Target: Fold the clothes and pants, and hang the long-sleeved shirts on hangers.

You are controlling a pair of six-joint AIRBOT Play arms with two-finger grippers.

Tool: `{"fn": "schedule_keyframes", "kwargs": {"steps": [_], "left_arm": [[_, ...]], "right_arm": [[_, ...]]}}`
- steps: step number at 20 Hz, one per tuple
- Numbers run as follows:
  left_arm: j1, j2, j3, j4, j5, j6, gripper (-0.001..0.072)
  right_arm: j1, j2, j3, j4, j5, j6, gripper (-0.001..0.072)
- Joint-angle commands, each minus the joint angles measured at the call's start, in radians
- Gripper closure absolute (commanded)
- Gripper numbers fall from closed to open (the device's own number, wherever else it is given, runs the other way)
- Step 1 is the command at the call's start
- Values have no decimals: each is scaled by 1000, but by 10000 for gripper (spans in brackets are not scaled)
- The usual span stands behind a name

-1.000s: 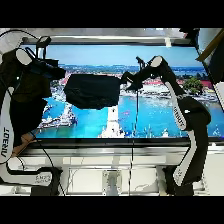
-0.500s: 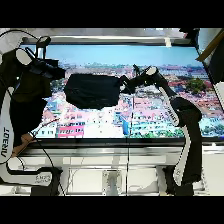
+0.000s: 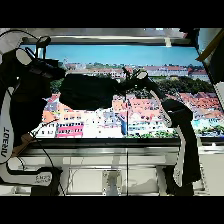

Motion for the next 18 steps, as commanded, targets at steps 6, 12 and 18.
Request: {"fn": "schedule_keyframes", "kwargs": {"steps": [6,12,18], "left_arm": [[1,70,0,2,-13,5,690],[1,143,0,9,-14,4,690],[0,142,0,9,-14,4,690]], "right_arm": [[-245,121,106,-359,137,49,654],[-544,351,-33,-767,235,37,654],[-929,626,-396,-826,111,-9,654]]}}
